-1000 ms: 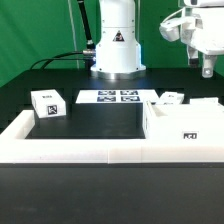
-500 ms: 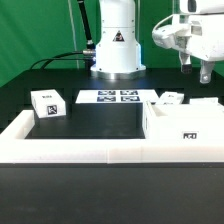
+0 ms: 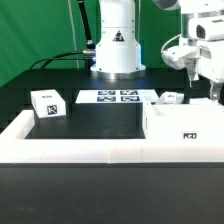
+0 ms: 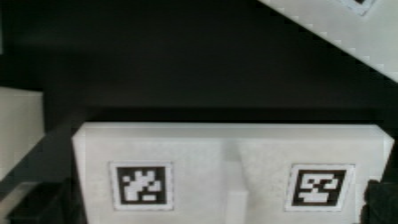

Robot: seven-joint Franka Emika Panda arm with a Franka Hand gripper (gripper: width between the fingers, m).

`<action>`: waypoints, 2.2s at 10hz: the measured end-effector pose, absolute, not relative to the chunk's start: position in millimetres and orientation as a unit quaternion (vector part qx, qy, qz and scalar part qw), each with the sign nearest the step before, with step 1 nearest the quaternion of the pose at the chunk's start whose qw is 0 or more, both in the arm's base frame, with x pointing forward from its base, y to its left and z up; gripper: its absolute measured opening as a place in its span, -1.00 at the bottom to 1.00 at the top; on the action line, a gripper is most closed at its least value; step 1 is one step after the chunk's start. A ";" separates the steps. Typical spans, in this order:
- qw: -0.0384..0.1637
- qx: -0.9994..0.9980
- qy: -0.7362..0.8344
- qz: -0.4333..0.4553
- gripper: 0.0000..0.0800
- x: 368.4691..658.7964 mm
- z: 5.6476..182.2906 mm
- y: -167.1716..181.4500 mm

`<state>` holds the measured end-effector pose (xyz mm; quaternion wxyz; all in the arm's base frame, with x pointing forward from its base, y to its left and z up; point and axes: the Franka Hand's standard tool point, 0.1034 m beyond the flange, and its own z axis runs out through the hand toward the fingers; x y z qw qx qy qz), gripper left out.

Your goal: Assemble cabinet

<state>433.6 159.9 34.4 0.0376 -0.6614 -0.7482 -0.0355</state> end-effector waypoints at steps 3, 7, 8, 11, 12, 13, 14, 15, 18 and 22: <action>0.045 -0.670 -0.740 -0.036 0.99 431.9 26.1 168.1; 0.048 -0.675 -0.736 -0.035 0.99 430.9 23.6 166.6; 0.048 -0.676 -0.734 -0.035 0.99 431.5 23.5 164.9; 0.048 -0.680 -0.731 -0.034 0.65 433.0 23.3 160.6; 0.048 -0.681 -0.730 -0.034 0.30 433.4 23.3 159.3; 0.049 -0.682 -0.729 -0.033 -0.08 433.6 23.2 158.2; 0.048 -0.682 -0.729 -0.033 -0.57 433.6 23.1 158.2; 0.048 -0.682 -0.729 -0.033 -0.57 433.6 23.1 158.1; 0.048 -0.682 -0.729 -0.033 -0.99 433.7 23.0 157.9; 0.047 -0.669 -0.741 -0.034 -0.99 432.5 24.2 158.3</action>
Offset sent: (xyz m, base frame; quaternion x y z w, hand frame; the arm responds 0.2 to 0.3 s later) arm -0.0005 0.0126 -0.0046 -0.0051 0.0124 0.0167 0.9998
